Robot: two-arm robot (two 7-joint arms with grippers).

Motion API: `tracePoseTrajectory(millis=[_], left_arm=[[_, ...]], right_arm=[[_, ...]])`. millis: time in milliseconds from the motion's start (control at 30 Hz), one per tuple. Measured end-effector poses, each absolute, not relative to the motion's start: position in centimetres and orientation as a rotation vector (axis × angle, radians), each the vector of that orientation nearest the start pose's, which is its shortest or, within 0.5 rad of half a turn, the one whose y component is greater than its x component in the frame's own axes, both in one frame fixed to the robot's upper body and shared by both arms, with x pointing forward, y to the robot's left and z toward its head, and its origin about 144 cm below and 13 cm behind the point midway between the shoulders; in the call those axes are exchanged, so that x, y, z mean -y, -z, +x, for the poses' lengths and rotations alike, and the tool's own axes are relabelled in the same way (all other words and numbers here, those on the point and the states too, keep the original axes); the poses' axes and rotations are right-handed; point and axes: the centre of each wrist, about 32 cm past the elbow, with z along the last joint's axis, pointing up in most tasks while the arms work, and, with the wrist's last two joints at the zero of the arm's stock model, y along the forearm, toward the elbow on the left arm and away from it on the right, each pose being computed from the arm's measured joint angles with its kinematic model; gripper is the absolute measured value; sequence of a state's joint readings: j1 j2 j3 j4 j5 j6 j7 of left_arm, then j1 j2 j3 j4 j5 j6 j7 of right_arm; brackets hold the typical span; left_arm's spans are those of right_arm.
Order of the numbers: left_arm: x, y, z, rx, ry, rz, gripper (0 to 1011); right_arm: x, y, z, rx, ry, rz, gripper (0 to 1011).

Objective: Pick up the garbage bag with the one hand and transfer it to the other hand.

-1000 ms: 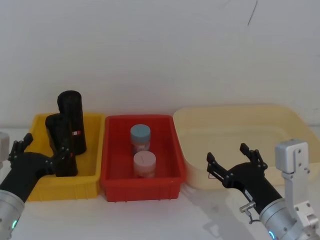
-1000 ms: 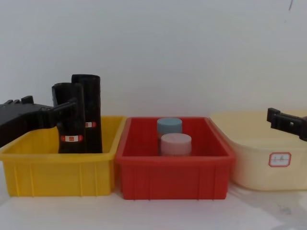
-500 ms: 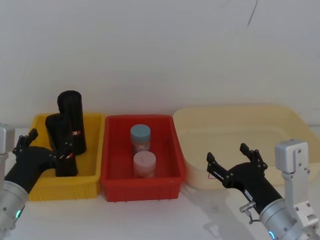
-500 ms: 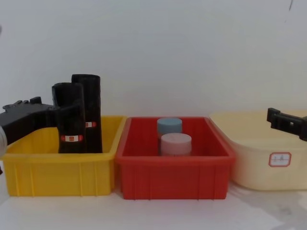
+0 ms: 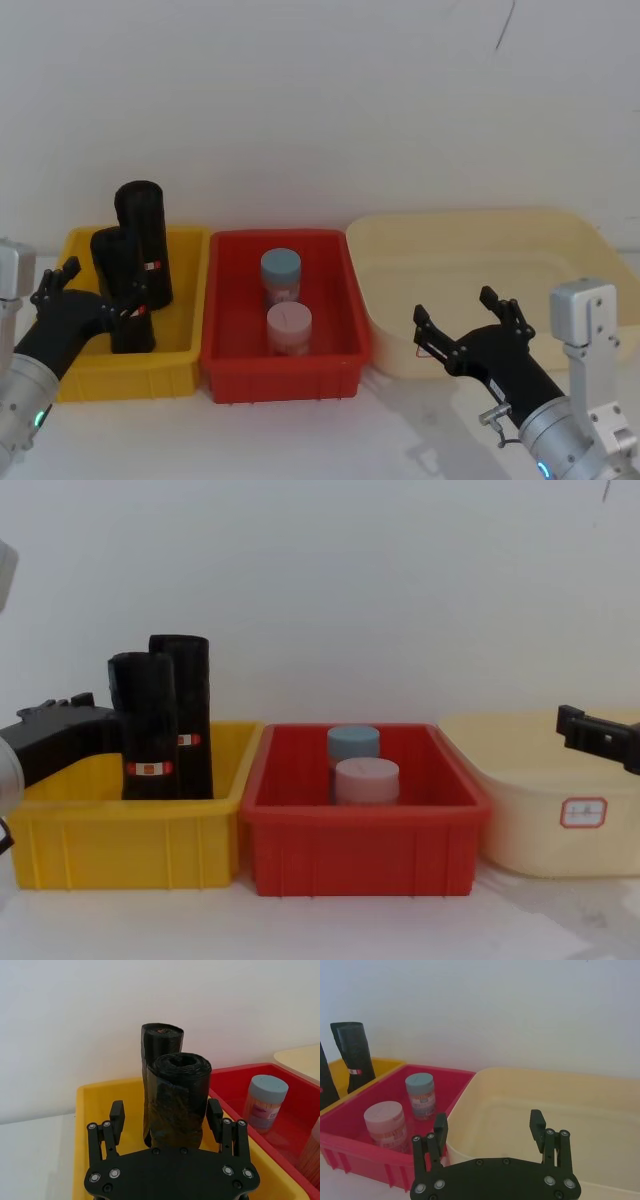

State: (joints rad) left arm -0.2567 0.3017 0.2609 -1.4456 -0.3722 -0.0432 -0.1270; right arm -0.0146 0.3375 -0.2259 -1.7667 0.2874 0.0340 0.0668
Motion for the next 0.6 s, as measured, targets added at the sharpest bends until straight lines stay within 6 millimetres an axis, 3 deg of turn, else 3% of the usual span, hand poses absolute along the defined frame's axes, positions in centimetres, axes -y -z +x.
tracePoseTrajectory(millis=[467,600], left_arm=[[-25.0,-118.2,53.7,0.042,-1.212,-0.080,1002],[-24.9,-118.2,54.1,0.038,-1.203,-0.076,949]], right_arm=[[23.7,-118.9,44.3,0.075,1.229,0.026,1000],[23.7,-118.9,44.3,0.075,1.230,0.026,1000]])
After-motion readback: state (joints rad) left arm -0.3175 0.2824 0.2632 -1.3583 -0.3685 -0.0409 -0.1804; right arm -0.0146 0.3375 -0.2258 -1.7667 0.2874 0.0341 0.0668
